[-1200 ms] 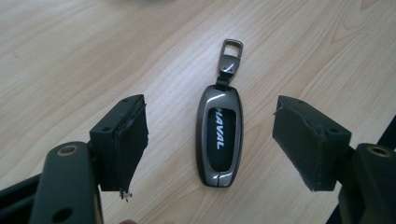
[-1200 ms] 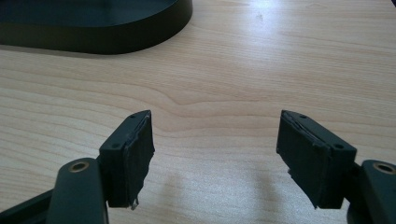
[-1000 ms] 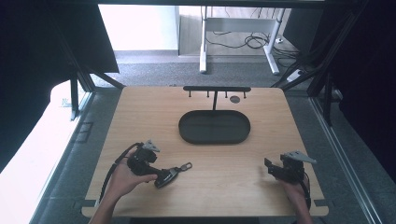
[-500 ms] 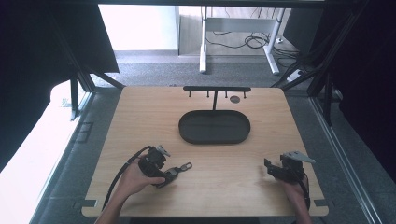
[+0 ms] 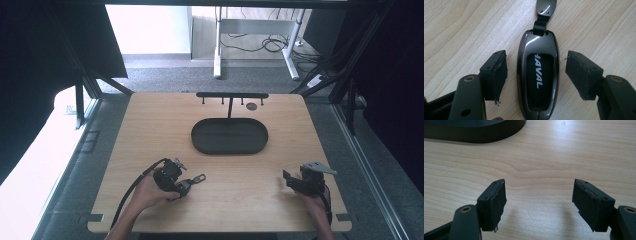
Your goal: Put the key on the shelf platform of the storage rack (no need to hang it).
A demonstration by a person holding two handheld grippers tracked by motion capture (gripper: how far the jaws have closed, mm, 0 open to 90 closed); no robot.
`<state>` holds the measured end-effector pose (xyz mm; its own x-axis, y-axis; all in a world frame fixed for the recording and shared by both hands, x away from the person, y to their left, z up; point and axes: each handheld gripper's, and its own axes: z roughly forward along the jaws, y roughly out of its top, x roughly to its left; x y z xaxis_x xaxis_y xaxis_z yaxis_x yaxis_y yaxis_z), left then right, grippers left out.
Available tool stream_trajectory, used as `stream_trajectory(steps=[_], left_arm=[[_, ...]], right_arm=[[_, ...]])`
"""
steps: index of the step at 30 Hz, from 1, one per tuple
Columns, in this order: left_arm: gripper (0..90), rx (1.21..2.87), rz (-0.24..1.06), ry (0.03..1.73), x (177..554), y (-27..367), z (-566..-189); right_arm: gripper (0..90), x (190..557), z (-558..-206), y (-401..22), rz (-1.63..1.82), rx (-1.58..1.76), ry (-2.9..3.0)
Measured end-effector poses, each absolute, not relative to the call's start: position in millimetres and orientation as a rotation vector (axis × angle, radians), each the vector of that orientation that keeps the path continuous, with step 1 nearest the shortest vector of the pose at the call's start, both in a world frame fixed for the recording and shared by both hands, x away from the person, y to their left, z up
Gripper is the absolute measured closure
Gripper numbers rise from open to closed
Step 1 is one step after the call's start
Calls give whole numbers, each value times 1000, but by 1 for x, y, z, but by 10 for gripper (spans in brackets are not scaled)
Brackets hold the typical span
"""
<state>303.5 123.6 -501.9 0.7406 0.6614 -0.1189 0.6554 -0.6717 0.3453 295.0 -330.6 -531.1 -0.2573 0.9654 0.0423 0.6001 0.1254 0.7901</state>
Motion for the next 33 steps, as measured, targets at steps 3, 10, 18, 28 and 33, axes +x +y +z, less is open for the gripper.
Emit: stream_trajectory(steps=[3,10,18,28,33], left_arm=[[363,2592,30,1020,302,122,-504],[421,2595,35,1029,303,121,-507],[490,2604,65,1007,300,119,-507],[494,2557,65,1003,300,123,-507],[494,2480,35,985,299,130,-500]], right_arm=[[276,295,-531,-330,983,1509,1918],[276,294,-529,-330,982,1508,1916],[276,295,-530,-330,975,1516,1911],[276,294,-529,-332,974,1519,1907],[276,295,-529,-332,982,1514,1905]])
